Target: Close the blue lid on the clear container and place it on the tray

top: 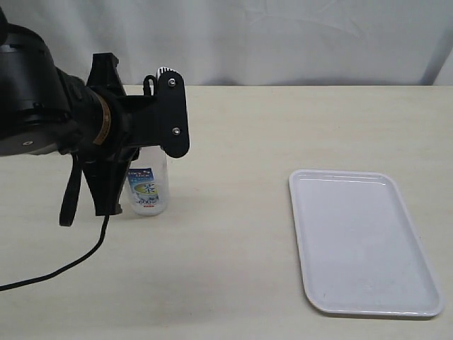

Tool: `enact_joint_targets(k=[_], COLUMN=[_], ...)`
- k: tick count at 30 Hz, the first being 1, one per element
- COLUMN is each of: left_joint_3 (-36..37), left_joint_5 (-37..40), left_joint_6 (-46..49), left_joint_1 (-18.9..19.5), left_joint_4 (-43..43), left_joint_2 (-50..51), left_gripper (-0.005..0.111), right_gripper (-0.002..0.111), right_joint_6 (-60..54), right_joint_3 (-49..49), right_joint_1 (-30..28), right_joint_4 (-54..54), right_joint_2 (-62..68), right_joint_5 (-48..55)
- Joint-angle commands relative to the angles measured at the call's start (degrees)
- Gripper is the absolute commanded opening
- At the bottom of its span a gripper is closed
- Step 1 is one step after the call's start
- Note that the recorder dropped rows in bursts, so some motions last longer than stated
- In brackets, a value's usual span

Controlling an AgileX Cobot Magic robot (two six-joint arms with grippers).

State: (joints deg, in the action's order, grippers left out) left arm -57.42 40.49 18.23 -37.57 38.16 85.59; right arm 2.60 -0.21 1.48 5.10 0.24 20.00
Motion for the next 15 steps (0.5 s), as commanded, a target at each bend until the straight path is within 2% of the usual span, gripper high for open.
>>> enact_joint_targets(k=[1,15], left_joint_3=[0.10,0.10], left_joint_5=[-1.24,-1.17], left_joint_6=[-0.40,-0.40], left_joint_1=[-0.48,-0.48], left_joint_4=[-1.70,-3.18], left_joint_2=[-0.37,-0.37], left_gripper=[0.000,0.000], right_gripper=[0.004,0.004], right_joint_6=[-0.01,-0.01], right_joint_3=[0.21,0.21], right_joint_1=[0.05,0.05], right_joint_4=[0.28,0.28], right_joint_2=[-0.24,-0.24], right_joint_5=[-0.18,-0.18])
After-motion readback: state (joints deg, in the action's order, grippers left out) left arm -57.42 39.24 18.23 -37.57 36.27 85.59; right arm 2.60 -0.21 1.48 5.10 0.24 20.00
